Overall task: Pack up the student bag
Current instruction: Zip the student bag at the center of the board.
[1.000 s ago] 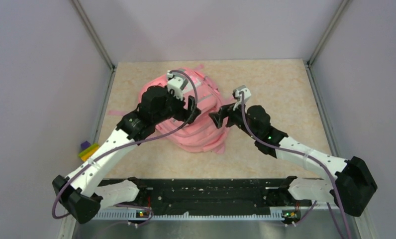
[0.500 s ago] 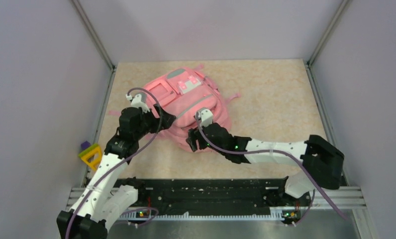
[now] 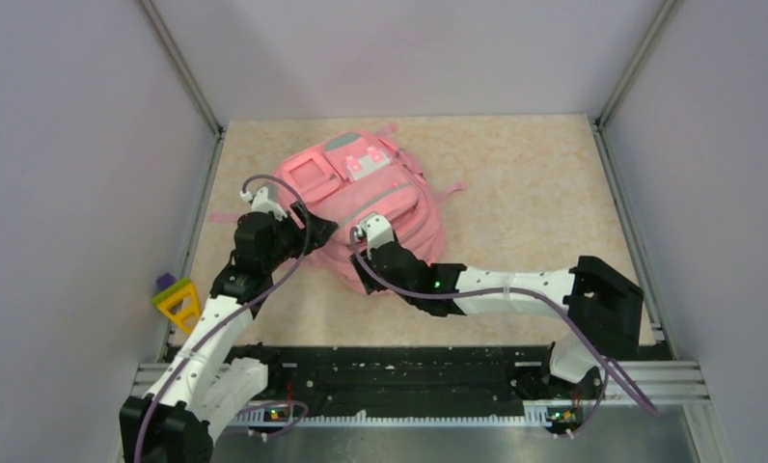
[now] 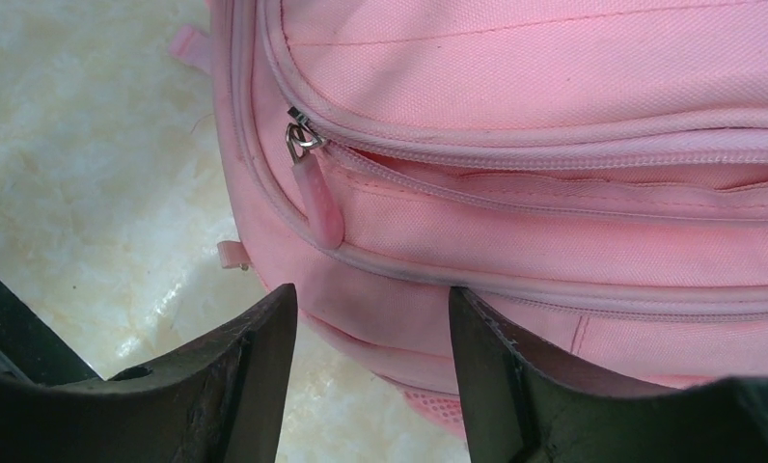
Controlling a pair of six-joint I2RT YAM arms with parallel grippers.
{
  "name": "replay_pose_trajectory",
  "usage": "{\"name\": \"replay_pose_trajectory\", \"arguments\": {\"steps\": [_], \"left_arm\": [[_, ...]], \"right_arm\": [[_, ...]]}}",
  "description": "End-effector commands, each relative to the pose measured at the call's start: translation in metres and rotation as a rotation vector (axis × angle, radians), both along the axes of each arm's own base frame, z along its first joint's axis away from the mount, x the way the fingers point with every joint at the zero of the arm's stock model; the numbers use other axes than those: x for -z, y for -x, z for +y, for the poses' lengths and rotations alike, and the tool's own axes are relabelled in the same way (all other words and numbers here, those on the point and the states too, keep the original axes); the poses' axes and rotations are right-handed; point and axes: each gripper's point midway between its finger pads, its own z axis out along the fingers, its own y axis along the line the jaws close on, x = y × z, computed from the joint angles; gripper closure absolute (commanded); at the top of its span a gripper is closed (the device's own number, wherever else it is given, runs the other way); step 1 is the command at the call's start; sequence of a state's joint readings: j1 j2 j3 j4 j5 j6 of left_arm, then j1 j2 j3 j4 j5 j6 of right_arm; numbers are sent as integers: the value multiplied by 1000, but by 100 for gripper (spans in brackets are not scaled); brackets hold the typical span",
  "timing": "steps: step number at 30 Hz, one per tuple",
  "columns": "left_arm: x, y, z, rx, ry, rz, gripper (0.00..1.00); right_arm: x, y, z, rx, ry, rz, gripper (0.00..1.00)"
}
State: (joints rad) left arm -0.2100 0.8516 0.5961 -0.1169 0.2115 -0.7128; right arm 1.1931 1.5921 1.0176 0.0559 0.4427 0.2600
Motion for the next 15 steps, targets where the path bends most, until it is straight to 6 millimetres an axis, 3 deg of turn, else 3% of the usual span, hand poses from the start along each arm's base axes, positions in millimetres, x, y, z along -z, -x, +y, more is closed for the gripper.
{"name": "replay_pose_trajectory", "arguments": {"steps": [1,10,15], "left_arm": [[-10,-8,6,-39,13,-61,32],[-4,-17,7,-36,13,-51,37],[-7,-21,7,-36,20,-68,38]], "right_arm": [[-55,2,9,11,-80,-83,43],[-76,15,13,-21,-124,-75,48],[-69,2,22,2,-64,-120,46]]}}
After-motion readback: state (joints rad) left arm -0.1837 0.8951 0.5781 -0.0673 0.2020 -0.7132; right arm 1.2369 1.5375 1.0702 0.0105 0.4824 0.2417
